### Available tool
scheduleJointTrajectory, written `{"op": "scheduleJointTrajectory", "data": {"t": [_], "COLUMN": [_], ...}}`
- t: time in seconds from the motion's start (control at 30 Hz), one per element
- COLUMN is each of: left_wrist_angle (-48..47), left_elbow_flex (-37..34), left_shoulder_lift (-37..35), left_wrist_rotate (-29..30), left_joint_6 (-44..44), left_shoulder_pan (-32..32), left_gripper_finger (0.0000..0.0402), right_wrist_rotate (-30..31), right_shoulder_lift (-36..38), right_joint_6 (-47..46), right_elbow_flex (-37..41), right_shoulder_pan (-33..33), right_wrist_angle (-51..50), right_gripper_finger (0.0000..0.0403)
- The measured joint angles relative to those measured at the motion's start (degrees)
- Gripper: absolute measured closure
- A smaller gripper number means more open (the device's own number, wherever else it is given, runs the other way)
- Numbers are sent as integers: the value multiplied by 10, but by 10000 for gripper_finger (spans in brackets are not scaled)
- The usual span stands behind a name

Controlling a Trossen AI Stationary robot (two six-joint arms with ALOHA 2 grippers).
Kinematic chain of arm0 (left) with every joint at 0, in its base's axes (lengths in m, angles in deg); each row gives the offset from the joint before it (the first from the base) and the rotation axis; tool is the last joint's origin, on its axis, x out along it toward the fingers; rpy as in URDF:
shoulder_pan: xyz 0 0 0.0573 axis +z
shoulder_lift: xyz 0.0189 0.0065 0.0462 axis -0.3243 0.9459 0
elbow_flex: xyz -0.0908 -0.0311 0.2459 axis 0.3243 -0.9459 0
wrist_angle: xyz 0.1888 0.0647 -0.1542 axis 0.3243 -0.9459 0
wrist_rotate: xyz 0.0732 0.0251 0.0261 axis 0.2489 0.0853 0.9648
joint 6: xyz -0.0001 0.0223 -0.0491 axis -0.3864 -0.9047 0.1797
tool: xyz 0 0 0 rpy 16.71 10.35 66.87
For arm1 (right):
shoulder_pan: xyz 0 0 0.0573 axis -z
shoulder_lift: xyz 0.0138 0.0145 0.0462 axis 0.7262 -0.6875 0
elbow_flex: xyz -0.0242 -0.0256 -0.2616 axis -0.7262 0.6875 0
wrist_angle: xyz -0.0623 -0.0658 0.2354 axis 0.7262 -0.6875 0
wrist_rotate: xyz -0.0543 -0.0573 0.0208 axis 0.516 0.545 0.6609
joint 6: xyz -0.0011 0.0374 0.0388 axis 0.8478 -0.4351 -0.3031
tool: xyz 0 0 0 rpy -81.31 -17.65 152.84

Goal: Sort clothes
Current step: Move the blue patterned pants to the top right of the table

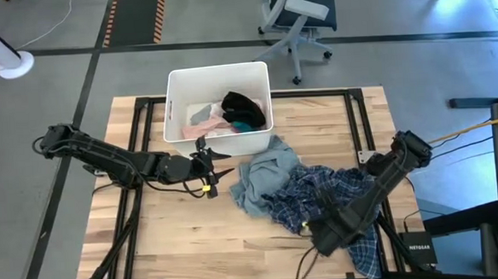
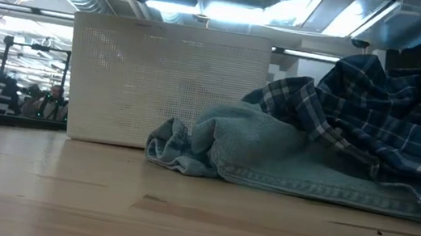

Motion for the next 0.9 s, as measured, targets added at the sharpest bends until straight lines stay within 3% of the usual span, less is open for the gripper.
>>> {"op": "scheduleJointTrajectory", "data": {"t": [0.3,0.5,0.73,0.9], "left_wrist_angle": [3,4,4,4], "left_elbow_flex": [0,0,0,0], "left_shoulder_lift": [0,0,0,0], "left_wrist_rotate": [0,0,0,0], "left_joint_6": [-1,-3,-3,-2], "left_shoulder_pan": [0,0,0,1], "left_gripper_finger": [219,219,219,219], "right_wrist_rotate": [83,220,387,387], "right_shoulder_lift": [0,0,0,0], "right_joint_6": [-49,-80,-97,-54], "right_elbow_flex": [111,181,192,192], "right_shoulder_pan": [-47,-55,-48,-16], "right_wrist_angle": [44,50,42,56], "right_gripper_finger": [149,149,149,149]}}
